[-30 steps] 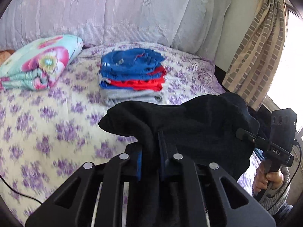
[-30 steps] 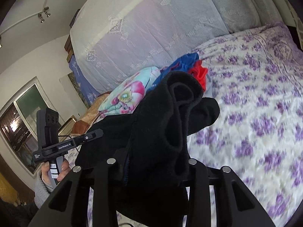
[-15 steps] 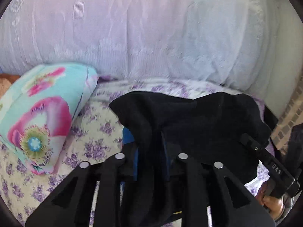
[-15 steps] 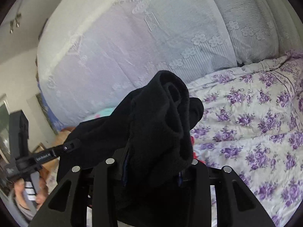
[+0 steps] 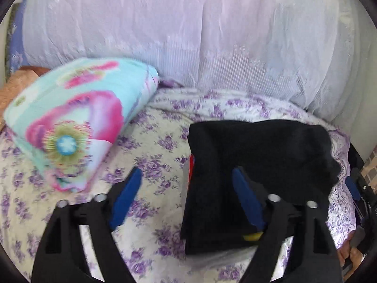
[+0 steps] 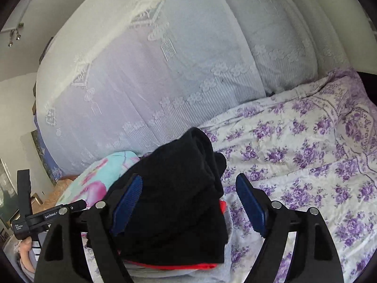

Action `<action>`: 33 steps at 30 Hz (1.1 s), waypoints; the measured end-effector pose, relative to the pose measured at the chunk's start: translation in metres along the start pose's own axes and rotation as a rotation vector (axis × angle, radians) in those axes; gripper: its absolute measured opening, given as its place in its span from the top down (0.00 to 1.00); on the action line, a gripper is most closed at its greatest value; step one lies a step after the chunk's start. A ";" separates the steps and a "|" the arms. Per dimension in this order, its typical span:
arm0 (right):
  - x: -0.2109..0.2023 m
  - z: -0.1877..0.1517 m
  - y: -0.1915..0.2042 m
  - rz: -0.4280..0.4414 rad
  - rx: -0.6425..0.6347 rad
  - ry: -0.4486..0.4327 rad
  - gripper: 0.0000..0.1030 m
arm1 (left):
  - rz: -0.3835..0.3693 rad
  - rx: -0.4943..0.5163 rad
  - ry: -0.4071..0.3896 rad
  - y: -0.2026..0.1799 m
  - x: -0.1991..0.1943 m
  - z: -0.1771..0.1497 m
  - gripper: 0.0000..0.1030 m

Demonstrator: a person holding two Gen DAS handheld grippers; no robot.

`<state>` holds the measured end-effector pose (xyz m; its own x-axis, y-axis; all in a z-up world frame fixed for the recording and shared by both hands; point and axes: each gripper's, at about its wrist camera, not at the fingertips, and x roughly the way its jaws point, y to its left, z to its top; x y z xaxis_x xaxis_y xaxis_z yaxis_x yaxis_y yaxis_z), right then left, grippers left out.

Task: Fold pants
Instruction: 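Carry the folded pants with both tools onto the clothes stack, then open both tools and withdraw them from the stacked pants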

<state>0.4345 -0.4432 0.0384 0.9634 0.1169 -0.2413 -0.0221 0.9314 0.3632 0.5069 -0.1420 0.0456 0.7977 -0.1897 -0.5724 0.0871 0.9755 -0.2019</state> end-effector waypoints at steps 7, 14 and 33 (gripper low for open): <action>-0.092 -0.045 0.044 -0.009 -0.171 0.007 0.04 | 0.040 0.097 -0.059 -0.018 -0.085 -0.071 0.06; -0.128 -0.040 0.068 -0.135 -0.173 -0.070 0.04 | 0.079 0.062 -0.106 -0.036 -0.112 -0.095 0.05; -0.094 -0.064 0.070 -0.142 -0.244 -0.006 0.04 | 0.096 0.178 -0.156 -0.054 -0.121 -0.105 0.05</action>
<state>0.3252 -0.3666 0.0285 0.9631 -0.0218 -0.2683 0.0499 0.9939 0.0985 0.3430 -0.1838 0.0427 0.8885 -0.0894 -0.4501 0.0995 0.9950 -0.0014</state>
